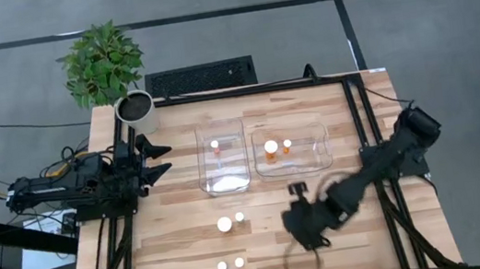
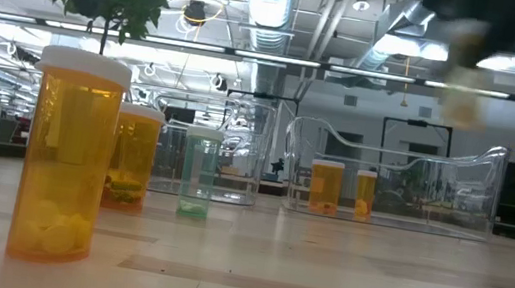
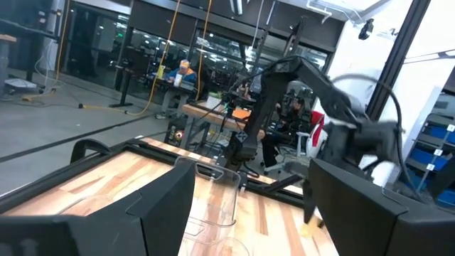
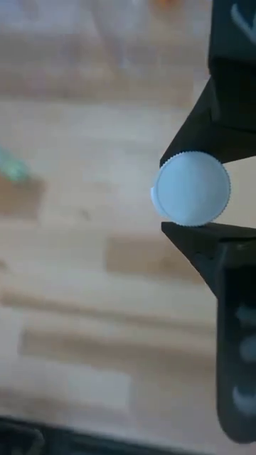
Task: Pick and place medicine bottles into bin by pill shape (circle, oval)
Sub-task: Put the yellow pill bottle into the left transparent bin
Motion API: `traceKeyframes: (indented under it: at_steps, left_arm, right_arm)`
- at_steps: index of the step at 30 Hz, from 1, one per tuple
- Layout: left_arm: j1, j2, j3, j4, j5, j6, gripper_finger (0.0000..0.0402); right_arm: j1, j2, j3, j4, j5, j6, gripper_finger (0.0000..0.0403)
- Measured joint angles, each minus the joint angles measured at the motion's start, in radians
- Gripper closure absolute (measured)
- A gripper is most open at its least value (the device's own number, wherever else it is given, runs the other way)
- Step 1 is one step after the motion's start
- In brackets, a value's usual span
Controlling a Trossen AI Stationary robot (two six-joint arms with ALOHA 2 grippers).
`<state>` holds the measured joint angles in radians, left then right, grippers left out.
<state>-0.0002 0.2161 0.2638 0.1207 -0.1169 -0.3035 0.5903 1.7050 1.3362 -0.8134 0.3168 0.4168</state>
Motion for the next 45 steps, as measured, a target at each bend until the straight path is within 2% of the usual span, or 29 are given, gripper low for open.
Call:
traceKeyframes:
  at_steps: [7,11,15,21,23,31,45]
  left_arm:
    - [0.0,0.0,0.0,-0.006,0.001,0.0,0.0132]
    - [0.0,0.0,0.0,-0.006,0.001,0.003,0.0132]
    - [0.0,0.0,0.0,-0.006,0.002,0.011,0.0132]
    - [0.0,0.0,0.0,-0.026,0.001,0.023,0.0132]
    - [0.0,0.0,0.0,-0.03,0.001,0.023,0.0132]
    - [0.0,0.0,0.0,-0.06,-0.001,0.023,0.0132]
    - [0.0,0.0,0.0,-0.067,0.0,0.023,0.0132]
  right_arm:
    - [-0.264,0.0,0.146,-0.007,-0.003,-0.396,0.0277]
    - [-0.428,0.0,0.197,0.058,-0.105,-0.533,0.0275]
    - [-0.583,0.0,0.215,0.138,-0.231,-0.591,0.0273]
    - [-0.752,0.038,0.213,0.219,-0.341,-0.594,0.0276]
    - [-0.779,0.072,0.216,0.282,-0.347,-0.594,0.0275]
    - [-0.817,0.224,0.213,0.35,-0.367,-0.608,0.0275]
    - [-0.829,0.313,0.216,0.449,-0.372,-0.582,0.0277]
